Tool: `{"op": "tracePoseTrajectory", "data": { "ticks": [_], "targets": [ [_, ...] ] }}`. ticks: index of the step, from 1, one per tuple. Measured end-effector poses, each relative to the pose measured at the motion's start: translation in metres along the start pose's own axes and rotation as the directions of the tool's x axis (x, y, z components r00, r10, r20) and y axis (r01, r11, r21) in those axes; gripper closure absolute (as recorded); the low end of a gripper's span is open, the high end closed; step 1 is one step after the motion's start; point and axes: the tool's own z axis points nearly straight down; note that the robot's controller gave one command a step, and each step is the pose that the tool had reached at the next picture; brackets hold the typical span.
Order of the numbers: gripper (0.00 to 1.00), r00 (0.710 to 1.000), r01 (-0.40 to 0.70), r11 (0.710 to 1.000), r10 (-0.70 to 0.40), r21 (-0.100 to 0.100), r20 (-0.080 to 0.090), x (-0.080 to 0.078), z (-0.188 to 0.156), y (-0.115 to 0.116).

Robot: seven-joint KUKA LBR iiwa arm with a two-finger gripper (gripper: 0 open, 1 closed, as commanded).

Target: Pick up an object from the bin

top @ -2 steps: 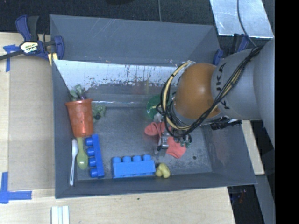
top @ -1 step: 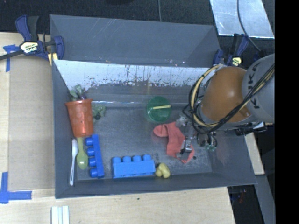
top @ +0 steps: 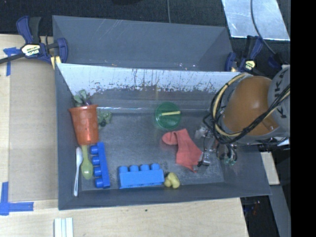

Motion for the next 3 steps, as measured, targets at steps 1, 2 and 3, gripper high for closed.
{"op": "tracePoseTrajectory", "data": {
  "ticks": [1,2,3],
  "targets": [
    [0.0,0.994,0.109,0.994,-0.109,0.0,0.002,-0.012,0.002,0.012],
    [0.0,0.993,0.119,0.993,-0.119,-0.002,0.0,-0.007,0.0,0.025],
    [0.0,0.99,0.142,0.99,-0.142,0.0,0.006,-0.03,-0.021,0.027]
  ]
}}
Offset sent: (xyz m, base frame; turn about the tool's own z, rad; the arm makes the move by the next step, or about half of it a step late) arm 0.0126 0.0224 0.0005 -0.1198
